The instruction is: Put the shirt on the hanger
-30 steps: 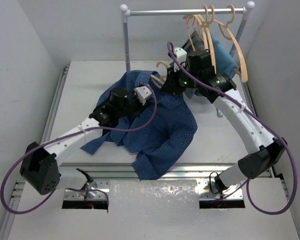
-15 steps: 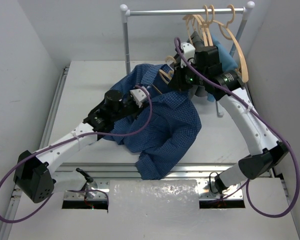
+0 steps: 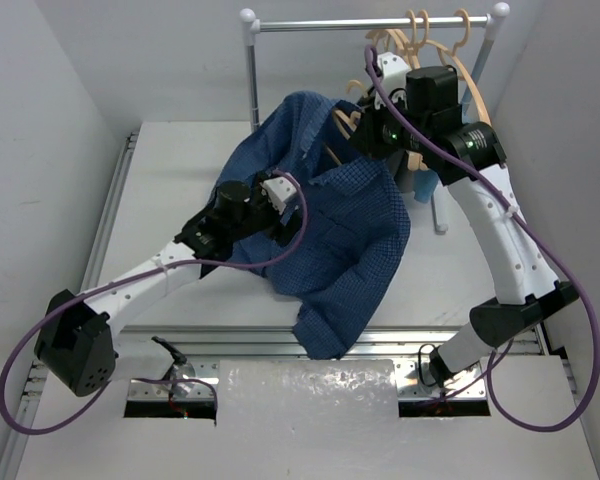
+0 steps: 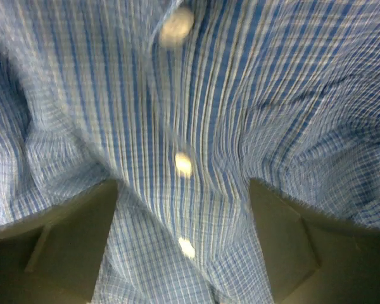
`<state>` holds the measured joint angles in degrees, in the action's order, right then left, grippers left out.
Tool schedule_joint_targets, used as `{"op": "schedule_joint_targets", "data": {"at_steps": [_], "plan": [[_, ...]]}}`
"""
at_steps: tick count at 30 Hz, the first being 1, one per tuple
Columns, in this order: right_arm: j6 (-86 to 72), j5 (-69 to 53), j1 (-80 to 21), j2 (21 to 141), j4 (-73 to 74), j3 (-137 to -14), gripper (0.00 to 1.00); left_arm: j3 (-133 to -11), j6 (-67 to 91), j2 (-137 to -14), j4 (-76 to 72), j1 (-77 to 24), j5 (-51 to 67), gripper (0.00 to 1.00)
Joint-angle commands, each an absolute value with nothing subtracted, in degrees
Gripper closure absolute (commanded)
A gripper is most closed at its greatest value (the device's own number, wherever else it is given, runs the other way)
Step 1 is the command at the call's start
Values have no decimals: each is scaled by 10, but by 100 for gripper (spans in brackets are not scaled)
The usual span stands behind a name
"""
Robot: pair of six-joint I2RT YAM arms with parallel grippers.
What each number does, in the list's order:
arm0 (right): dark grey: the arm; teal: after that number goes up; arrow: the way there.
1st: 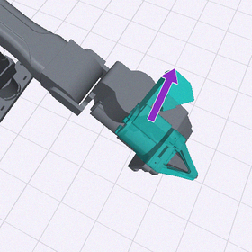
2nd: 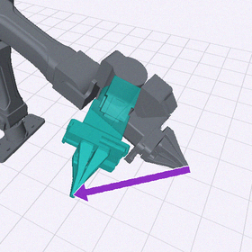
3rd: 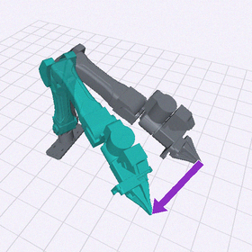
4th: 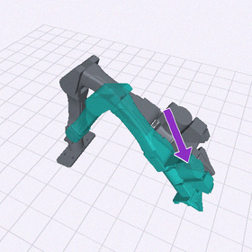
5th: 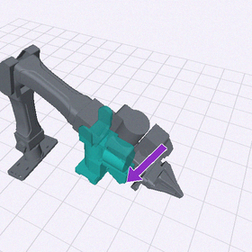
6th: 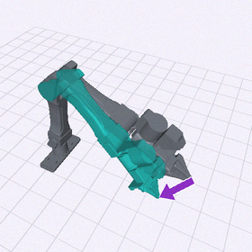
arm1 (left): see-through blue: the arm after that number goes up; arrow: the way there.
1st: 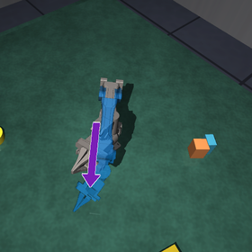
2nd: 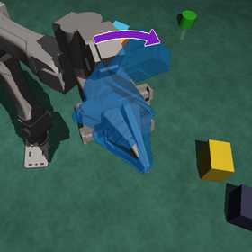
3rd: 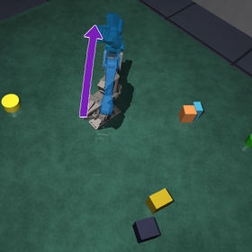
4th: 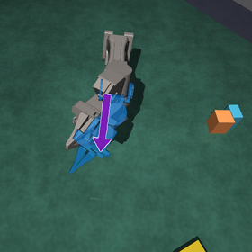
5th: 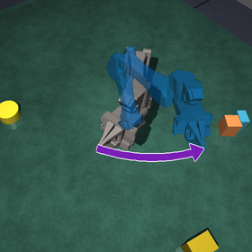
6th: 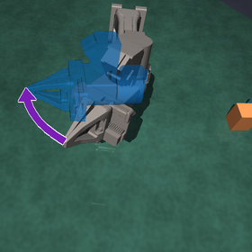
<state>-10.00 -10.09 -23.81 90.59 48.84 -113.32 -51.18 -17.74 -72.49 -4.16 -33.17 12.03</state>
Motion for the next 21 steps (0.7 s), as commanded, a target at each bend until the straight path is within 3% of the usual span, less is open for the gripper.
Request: {"op": "schedule_joint_targets", "data": {"at_steps": [1, 5, 12, 17, 21], "plan": [[-98, -45, -232, 904, 440, -1162, 100, -566, -169, -728, -8, -328, 75, 11], [-107, -15, -232, 901, 406, -1156, 100, -598, -179, -723, 40, -327, 49, 10], [-155, -73, -232, 893, 382, -1147, 100, -616, -171, -703, 103, -328, 47, 10], [-177, -29, -232, 816, 246, -981, 100, -613, -187, -699, 113, -326, 9, 10], [-184, 53, -232, 824, 250, -1006, 100, -607, -193, -700, 110, -323, 3, 10]]}}
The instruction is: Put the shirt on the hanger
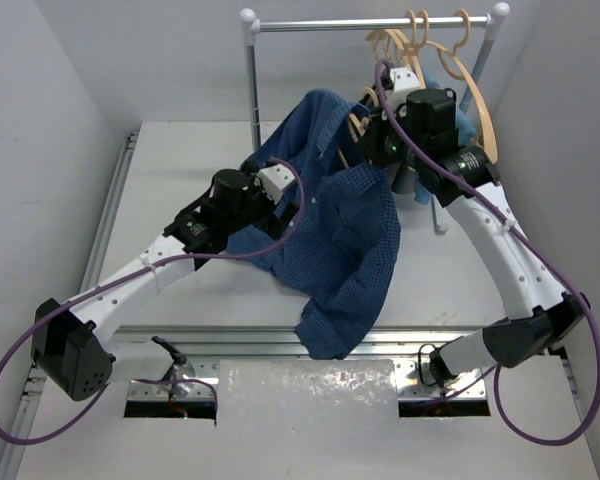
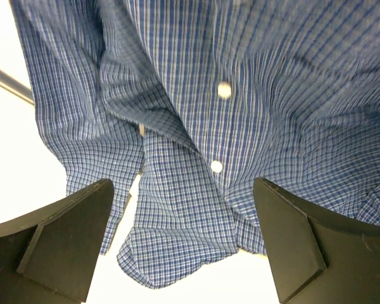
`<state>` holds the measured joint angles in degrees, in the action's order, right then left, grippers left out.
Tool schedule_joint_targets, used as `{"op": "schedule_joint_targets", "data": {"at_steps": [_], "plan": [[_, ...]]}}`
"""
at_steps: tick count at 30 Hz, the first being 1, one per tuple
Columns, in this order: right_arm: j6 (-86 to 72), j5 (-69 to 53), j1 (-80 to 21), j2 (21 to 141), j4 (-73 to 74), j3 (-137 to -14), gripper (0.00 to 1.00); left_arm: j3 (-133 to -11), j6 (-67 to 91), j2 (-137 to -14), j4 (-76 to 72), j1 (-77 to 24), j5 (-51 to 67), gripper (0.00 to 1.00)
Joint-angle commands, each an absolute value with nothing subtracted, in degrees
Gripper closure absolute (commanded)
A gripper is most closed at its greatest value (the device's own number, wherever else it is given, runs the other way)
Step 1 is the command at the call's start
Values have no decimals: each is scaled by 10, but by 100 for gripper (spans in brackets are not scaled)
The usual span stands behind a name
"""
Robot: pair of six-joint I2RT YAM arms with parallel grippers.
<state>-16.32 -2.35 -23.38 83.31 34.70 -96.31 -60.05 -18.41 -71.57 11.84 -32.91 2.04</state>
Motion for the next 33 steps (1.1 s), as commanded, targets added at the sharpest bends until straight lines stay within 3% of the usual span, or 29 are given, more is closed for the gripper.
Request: {"op": "schedule_joint_targets", "data": {"at_steps": [1, 11, 19, 33], "plan": [[-185, 66, -232, 838, 250, -1026, 100, -606, -192, -701, 109, -323, 3, 10], [-173, 175, -233, 1016, 280, -1255, 100, -609, -193, -704, 109, -321, 3, 10], [-142, 207, -232, 1043, 144, -1257, 100, -606, -201, -704, 110, -321, 3, 10], [-116, 207, -229, 1140, 69, -1318, 100, -584, -212, -698, 109, -320, 2, 10]]}}
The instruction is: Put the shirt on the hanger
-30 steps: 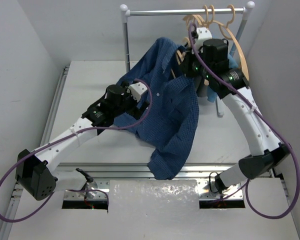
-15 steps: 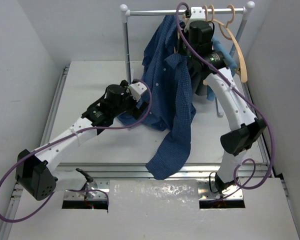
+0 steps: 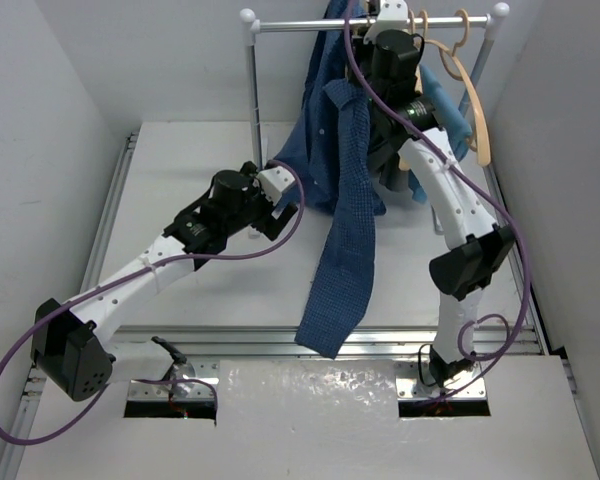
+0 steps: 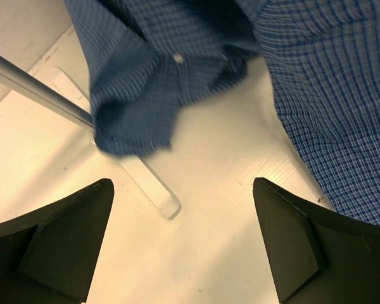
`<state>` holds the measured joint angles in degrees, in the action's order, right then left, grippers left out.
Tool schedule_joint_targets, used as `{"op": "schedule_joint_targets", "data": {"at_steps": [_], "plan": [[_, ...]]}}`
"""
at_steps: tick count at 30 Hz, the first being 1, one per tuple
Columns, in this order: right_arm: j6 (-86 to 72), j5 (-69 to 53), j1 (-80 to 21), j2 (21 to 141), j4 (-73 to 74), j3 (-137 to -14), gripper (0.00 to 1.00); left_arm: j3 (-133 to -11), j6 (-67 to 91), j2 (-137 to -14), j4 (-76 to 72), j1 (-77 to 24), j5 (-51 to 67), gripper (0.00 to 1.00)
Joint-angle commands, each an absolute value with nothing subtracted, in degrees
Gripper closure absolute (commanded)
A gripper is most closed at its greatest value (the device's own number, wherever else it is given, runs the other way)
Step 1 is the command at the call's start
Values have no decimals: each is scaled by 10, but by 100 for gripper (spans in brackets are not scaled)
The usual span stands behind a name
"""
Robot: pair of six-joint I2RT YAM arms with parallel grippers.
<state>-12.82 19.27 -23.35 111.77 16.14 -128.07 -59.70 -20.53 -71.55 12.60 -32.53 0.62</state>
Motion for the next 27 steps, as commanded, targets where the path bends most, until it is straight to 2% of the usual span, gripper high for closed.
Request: {"op": "schedule_joint_targets", "data": {"at_steps": [1, 13, 21, 24, 27], "plan": [[-117, 208, -225, 1143, 66, -1319, 100, -582, -212, -698, 107, -320, 2, 10], [-158, 161, -192, 1183, 52, -1340, 100, -568, -217, -694, 107, -314, 2, 10], [-178, 138, -192, 1153, 57, -1267, 100, -564, -214, -688, 112, -309, 3, 10], [-177, 113, -192, 1127, 49, -1210, 81, -562, -215, -686, 112, -309, 3, 10], [-171, 91, -192, 1072, 40, -1162, 72, -562, -215, -687, 113, -308, 4, 10]]}}
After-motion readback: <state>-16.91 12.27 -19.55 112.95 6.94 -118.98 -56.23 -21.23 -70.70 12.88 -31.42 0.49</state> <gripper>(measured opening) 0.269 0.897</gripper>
